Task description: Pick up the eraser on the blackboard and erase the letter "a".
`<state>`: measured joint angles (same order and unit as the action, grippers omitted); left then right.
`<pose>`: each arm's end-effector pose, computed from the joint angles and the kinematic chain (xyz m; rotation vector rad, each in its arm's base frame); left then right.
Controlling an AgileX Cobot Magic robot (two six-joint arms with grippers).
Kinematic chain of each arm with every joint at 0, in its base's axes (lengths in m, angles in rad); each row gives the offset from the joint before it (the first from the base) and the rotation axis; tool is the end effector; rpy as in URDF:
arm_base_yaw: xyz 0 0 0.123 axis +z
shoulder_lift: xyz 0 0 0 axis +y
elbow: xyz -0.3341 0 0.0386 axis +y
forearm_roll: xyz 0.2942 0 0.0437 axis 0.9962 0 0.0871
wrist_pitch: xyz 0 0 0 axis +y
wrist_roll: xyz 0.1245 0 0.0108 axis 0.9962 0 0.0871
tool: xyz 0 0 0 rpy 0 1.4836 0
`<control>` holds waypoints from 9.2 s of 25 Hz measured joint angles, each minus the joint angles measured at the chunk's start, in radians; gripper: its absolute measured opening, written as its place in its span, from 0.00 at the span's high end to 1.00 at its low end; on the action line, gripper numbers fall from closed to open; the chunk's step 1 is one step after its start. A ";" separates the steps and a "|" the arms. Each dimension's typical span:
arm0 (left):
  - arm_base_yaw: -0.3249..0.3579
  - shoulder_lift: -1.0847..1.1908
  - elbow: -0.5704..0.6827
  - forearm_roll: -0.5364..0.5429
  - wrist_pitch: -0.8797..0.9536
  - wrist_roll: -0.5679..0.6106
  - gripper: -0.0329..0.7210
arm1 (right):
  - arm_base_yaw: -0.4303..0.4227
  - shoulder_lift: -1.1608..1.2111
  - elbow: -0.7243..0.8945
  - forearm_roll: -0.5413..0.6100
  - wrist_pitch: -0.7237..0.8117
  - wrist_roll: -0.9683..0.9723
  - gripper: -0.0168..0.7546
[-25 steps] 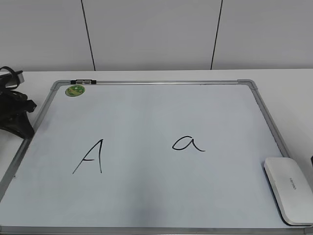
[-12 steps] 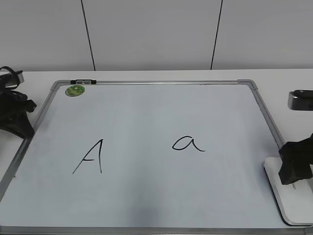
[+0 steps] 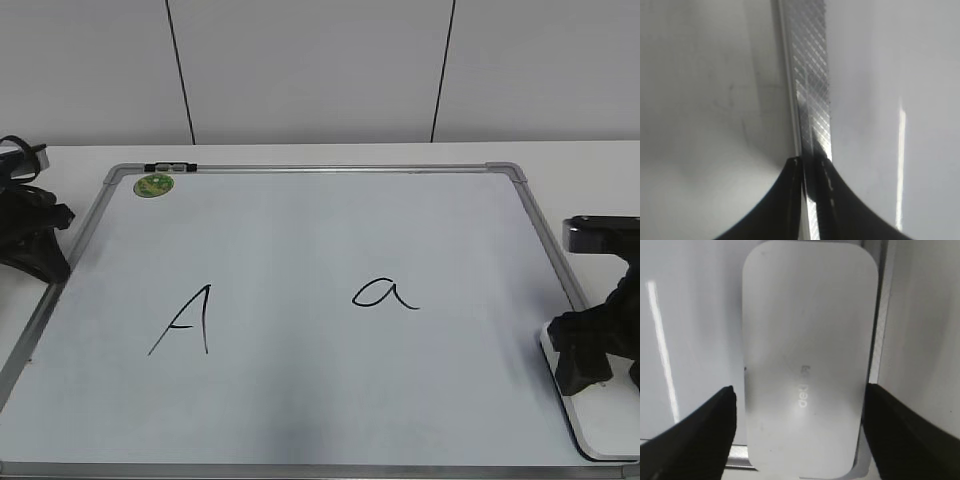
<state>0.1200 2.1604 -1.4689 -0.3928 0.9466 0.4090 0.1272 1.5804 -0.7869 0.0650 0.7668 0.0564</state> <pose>0.4803 0.0188 0.1067 0.0911 3.0028 -0.4607 0.2885 0.0426 0.1534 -0.0399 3.0472 0.0856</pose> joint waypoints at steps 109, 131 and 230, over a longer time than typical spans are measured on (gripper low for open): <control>0.004 0.000 0.000 -0.024 -0.010 0.000 0.91 | 0.410 0.631 -0.918 -0.065 0.313 -0.092 0.30; 0.002 0.002 0.000 -0.029 -0.015 -0.011 0.91 | 0.140 0.624 -0.986 -0.077 0.441 -0.056 0.30; 0.001 -0.025 -0.064 -0.022 0.007 -0.081 0.36 | -0.041 0.516 -1.038 -0.113 0.453 -0.009 0.21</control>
<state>0.1208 2.1353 -1.5327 -0.4143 0.9538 0.3281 0.0864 2.0967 -1.8250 -0.0482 1.2200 0.0475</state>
